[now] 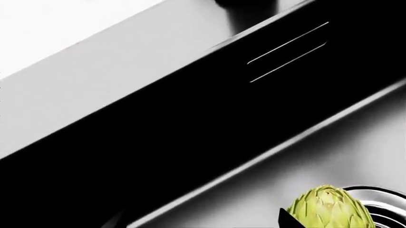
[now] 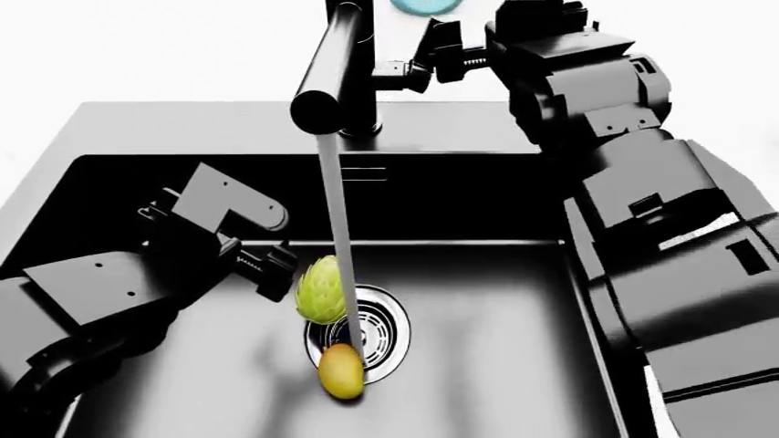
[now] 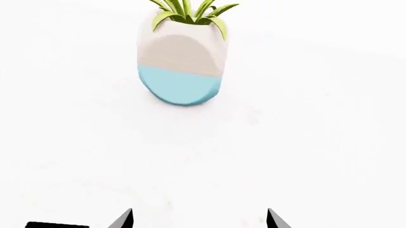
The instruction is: Pick up the fruits and vegetables and place them in the sink. Turn on the sink faucet to wash them. Then turn the sink off and put them in the tray.
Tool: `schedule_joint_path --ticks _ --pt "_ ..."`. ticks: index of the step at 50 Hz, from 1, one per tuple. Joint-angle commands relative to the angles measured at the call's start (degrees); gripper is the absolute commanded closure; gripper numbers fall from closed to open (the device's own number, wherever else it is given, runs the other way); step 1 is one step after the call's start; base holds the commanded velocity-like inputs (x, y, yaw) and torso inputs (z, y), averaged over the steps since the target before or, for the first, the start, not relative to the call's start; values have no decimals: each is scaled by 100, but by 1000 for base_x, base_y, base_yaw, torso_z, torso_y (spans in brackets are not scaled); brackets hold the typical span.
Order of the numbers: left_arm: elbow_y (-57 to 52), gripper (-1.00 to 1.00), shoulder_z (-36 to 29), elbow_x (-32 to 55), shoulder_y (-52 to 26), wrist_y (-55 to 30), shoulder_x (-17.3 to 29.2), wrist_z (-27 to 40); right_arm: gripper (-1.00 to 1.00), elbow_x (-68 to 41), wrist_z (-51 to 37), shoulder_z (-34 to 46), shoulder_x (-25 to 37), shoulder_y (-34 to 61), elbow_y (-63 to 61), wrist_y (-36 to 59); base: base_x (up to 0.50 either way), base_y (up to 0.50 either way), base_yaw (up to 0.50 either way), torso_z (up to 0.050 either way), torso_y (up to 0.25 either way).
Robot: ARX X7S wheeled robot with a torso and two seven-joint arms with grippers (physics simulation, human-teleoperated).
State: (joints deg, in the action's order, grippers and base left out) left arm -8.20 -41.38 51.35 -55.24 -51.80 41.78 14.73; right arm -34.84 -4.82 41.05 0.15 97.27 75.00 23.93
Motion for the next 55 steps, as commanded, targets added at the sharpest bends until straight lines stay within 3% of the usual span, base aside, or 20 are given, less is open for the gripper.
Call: schedule_joint_path --ticks 1,7,14,39,43,48,55 --pt "-53 -100 24 39 16 -9 35 27 -100 -2023 -56 1978 -15 192 -3 -333 0 0 0 0 0" --pt "-68 -100 26 48 23 -12 43 37 -100 -3307 -39 3278 -15 264 -7 -573 0 0 0 0 0" --pt "-58 -100 22 51 11 -19 41 31 -100 -3983 -22 3966 -15 334 -7 -706 0 0 0 0 0" --pt "-54 -100 12 48 26 46 38 -9 -100 -4424 376 4649 -15 466 -188 -641 0 0 0 0 0" --pt "-26 -100 -12 34 28 82 8 -61 -100 -3963 379 4411 -14 690 -1 -415 0 0 0 0 0" --pt "-12 -100 5 50 53 105 29 -74 -100 -1991 738 2959 103 897 -1 414 0 0 0 0 0" --pt "1 -100 -23 77 24 27 -14 -51 -100 208 2635 1661 145 1421 -3 1457 0 0 0 0 0"
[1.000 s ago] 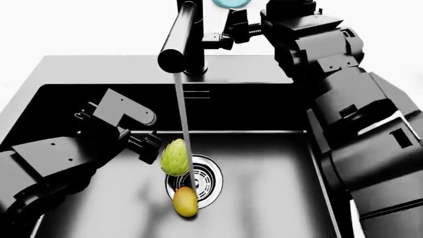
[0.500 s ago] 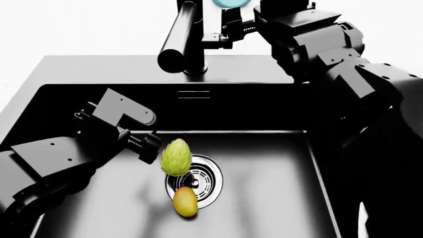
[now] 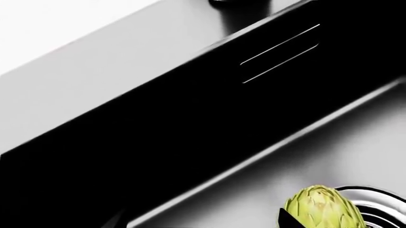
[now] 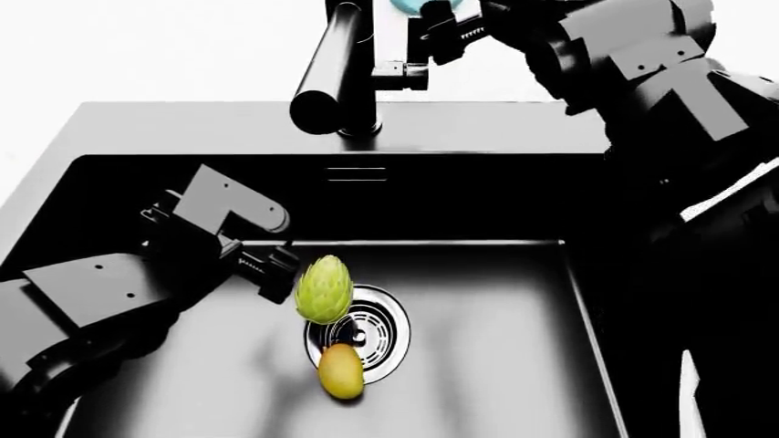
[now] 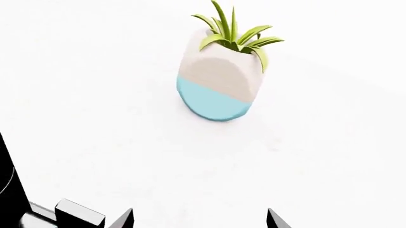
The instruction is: Pick up the fruits and vegetables and place them in the sink. Turn on the sink faucet to wash them. Then turn the sink off and put them in the tray.
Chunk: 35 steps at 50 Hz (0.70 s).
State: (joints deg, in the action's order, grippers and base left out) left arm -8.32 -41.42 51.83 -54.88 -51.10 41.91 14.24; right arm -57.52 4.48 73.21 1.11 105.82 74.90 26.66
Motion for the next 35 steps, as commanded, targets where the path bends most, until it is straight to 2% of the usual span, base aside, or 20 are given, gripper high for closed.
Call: schedule_joint_path --ticks 1,6,10,19,28,35 --pt "1 -100 -17 39 -14 -57 -23 8 -100 2667 1963 -1623 55 637 6 1239 0 0 0 0 0" --pt "-66 -100 35 102 1 -95 27 72 -100 2964 3008 -1676 175 1004 -140 1712 0 0 0 0 0" --pt "-142 -100 70 159 -11 -156 61 135 -100 2526 2766 -1790 995 961 -2195 3255 0 0 0 0 0" --pt "-222 -100 120 231 -19 -208 88 215 -100 1669 3358 -1655 1849 1134 -4167 5197 0 0 0 0 0" --pt "-281 -100 119 258 -60 -279 55 303 -100 1054 3856 -1081 2194 1479 -5444 6263 0 0 0 0 0" --pt "-295 -100 113 274 -67 -314 71 320 -100 -740 3340 -763 2489 1503 -6095 6304 0 0 0 0 0"
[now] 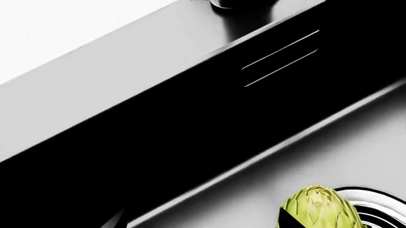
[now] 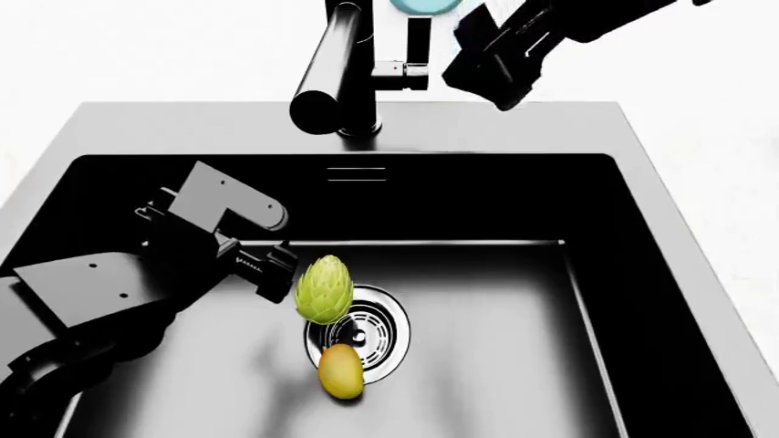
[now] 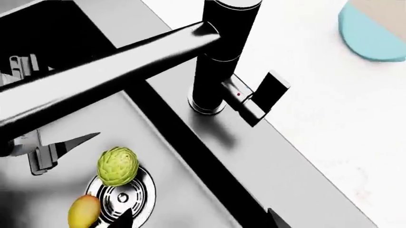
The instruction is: Pick up the fruits and vegetables and place them in the sink. Turn on the sink faucet to wash them. Then turn the sink off and put them in the tray.
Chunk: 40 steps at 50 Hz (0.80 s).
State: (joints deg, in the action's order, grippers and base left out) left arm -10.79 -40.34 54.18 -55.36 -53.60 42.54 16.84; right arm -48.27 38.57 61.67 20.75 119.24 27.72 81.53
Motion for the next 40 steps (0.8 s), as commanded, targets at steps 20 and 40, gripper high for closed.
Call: schedule_joint_path --ticks 20,40 --pt "-101 -100 -9 83 -43 -142 0 128 -100 -3116 -126 626 727 -432 -2349 432 0 0 0 0 0" --pt "-80 -100 -3 114 -62 -154 34 109 -100 -2631 548 1144 218 -1193 -2124 -479 0 0 0 0 0"
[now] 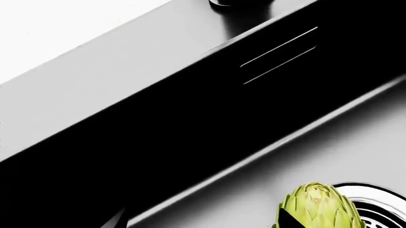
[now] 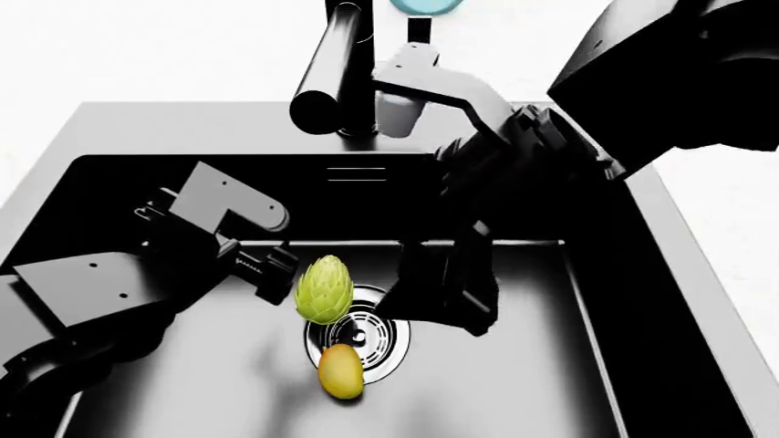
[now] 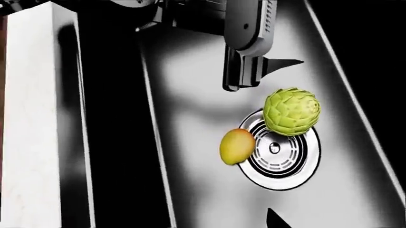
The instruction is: Pick up the fruits and vegetables and place them in the sink. Turn on the sink faucet to wash them. Then turn the sink off and put them in the tray.
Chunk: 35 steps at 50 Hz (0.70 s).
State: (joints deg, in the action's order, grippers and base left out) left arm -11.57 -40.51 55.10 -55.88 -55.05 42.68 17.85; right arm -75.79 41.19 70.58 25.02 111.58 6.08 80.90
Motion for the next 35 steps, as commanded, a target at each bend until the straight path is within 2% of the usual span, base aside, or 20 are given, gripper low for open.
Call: schedule_joint_path --ticks 1,25,35 --pt "-7 -100 18 28 -10 -12 26 12 -100 121 288 269 -215 -481 42 -439 0 0 0 0 0" --pt "-75 -100 41 81 -47 -50 48 68 -100 218 339 453 -582 -1389 318 -1030 0 0 0 0 0" --pt "-111 -100 53 107 -46 -59 57 98 -100 449 166 594 -848 -1604 865 -1165 0 0 0 0 0"
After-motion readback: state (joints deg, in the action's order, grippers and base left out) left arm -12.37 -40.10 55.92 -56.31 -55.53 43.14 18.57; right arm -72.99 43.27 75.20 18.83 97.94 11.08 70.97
